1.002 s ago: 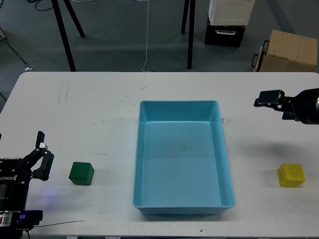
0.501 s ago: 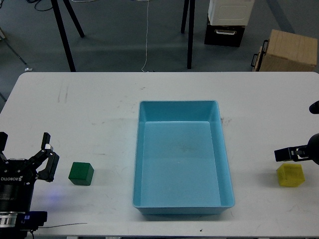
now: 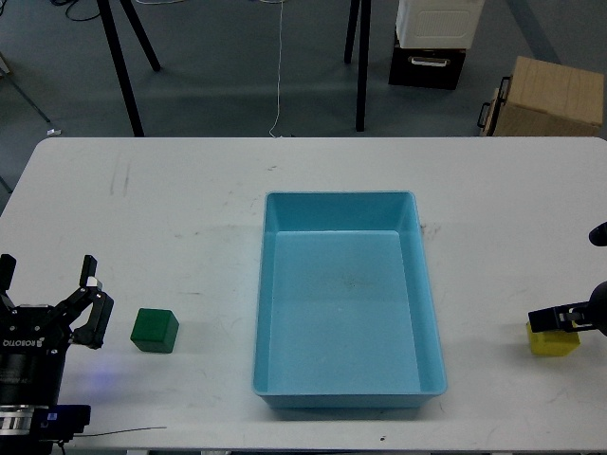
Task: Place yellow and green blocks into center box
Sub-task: 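Lower the open right gripper over the yellow cube, then close the right gripper on the yellow cube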
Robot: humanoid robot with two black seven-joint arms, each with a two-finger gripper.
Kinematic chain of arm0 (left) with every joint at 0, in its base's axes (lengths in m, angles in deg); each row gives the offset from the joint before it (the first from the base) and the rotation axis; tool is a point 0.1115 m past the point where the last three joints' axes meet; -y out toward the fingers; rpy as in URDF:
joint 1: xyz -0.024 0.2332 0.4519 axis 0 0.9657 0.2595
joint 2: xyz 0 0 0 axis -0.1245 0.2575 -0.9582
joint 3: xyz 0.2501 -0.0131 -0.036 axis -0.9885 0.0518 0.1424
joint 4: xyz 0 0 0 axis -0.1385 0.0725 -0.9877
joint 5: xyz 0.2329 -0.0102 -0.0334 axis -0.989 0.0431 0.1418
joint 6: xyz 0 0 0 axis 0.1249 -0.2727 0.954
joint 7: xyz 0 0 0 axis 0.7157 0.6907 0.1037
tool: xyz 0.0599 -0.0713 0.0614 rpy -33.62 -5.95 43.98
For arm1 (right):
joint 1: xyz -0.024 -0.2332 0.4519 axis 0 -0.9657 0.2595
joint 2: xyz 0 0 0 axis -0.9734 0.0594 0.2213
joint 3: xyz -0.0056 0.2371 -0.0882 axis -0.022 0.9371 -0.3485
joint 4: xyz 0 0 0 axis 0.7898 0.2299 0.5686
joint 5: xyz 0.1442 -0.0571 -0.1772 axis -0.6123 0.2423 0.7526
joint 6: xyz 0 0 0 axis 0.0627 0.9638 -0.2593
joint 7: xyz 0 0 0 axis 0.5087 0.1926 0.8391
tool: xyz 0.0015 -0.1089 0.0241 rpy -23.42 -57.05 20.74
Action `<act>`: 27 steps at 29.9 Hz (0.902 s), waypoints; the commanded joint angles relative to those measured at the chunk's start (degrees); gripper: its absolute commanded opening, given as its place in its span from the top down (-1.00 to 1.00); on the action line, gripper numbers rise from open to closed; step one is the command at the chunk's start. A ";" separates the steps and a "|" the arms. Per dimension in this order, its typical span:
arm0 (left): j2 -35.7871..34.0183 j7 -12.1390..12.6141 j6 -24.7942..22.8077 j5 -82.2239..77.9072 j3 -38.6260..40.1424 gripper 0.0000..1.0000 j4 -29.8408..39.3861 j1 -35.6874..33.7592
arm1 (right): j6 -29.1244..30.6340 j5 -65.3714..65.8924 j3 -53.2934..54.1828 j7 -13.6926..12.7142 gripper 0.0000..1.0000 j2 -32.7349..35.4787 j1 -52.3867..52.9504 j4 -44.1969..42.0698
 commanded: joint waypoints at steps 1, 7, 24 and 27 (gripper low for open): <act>0.00 0.00 0.00 0.00 0.00 -1.00 -0.17 -0.09 | -2.80 -0.05 0.03 0.19 -0.99 -1.67 -1.10 -0.30; 0.00 0.00 0.00 -0.09 0.00 -1.00 -0.70 -0.09 | -3.86 -0.22 0.12 0.37 -0.97 -3.00 -1.89 -0.65; 0.00 -0.09 0.00 0.00 0.00 -1.00 -1.49 0.09 | -4.74 -2.23 12.92 0.37 1.00 1.31 -2.16 1.72; 0.00 -0.09 0.00 -0.09 0.09 -1.00 -1.49 0.00 | -4.04 -9.68 20.57 0.81 1.00 0.70 -1.64 1.72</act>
